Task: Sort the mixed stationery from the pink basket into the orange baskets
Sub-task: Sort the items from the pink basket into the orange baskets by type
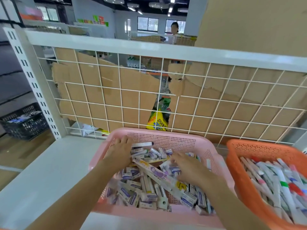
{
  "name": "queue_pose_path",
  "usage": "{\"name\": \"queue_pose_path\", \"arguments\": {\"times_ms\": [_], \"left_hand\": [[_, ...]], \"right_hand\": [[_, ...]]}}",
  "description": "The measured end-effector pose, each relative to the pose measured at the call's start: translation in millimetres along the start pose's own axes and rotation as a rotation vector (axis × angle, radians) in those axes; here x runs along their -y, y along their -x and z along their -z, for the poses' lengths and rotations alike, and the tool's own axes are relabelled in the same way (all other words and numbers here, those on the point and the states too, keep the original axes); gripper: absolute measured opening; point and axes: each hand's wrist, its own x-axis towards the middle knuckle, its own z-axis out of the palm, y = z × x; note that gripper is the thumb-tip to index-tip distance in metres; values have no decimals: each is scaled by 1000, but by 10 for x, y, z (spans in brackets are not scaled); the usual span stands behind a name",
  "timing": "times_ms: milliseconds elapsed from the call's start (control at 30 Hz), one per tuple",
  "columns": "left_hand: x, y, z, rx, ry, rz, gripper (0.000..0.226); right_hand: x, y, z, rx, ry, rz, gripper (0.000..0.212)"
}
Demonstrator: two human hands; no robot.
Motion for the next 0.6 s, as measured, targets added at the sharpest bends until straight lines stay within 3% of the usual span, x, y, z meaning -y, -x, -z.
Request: {"name": "queue_pose_path", "arguments": {"times_ms": [100, 233, 600], "left_hand": [[2, 0, 14, -14, -38, -9, 52], [14, -33, 14, -8, -45, 35, 50], [-11, -32, 77, 17, -84, 63, 47]], "right_hand": [[1, 11, 1, 14, 55, -10, 37], [-4, -15, -39, 67, 106, -10, 51], [41, -17, -31, 87, -22, -53, 69]]}}
